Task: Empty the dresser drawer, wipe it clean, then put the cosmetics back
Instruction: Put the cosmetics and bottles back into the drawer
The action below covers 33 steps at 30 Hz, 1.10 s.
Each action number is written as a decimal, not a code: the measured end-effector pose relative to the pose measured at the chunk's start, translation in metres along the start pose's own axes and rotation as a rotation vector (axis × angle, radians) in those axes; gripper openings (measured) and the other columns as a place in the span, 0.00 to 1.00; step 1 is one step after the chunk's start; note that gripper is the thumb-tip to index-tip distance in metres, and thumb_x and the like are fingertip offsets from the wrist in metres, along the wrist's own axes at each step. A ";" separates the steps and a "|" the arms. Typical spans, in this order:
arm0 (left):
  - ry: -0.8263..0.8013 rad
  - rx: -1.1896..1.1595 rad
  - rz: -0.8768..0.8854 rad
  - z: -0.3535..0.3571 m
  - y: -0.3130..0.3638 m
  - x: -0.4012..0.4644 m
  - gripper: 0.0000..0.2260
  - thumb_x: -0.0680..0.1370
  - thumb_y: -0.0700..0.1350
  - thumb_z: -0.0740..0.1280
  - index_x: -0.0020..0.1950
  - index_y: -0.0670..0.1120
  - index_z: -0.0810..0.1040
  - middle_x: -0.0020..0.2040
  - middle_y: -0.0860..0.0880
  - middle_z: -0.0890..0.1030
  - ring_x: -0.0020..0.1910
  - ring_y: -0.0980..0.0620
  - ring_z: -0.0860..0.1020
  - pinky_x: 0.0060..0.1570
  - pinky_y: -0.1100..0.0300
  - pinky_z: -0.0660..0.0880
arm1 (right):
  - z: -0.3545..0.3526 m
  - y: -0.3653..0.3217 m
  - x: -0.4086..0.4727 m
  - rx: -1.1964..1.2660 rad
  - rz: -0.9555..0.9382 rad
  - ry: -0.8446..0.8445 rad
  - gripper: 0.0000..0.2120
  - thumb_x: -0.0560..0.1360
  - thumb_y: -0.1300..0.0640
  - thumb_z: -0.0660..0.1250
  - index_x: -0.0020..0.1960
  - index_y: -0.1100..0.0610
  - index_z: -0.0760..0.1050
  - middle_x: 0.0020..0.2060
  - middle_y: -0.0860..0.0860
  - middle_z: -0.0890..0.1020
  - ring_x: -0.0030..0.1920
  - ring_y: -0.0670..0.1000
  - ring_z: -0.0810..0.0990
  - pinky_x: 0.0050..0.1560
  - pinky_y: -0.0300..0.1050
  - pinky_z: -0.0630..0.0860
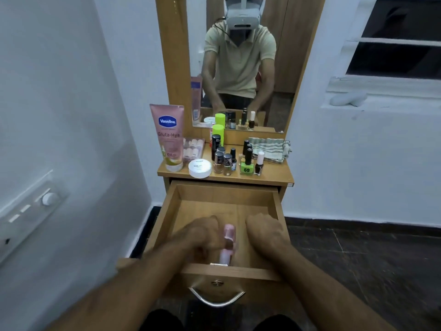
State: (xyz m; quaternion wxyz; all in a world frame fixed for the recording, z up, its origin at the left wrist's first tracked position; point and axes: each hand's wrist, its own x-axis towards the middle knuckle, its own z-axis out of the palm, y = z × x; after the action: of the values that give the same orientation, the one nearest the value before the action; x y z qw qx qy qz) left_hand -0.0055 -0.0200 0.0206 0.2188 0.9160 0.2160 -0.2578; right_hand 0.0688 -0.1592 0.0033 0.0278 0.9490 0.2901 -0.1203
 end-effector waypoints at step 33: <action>0.191 -1.040 0.442 -0.010 -0.003 -0.016 0.12 0.78 0.45 0.72 0.61 0.49 0.81 0.52 0.45 0.86 0.52 0.45 0.84 0.57 0.47 0.79 | -0.014 0.016 -0.019 0.948 -0.224 0.323 0.11 0.80 0.49 0.69 0.59 0.50 0.82 0.48 0.44 0.85 0.49 0.43 0.82 0.55 0.51 0.80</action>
State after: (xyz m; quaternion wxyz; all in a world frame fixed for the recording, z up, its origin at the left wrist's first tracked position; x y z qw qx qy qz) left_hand -0.0160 -0.0173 0.0364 0.6689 0.7304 0.1368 0.0183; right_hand 0.0660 -0.1812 0.0212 -0.4639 0.8268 0.3044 -0.0926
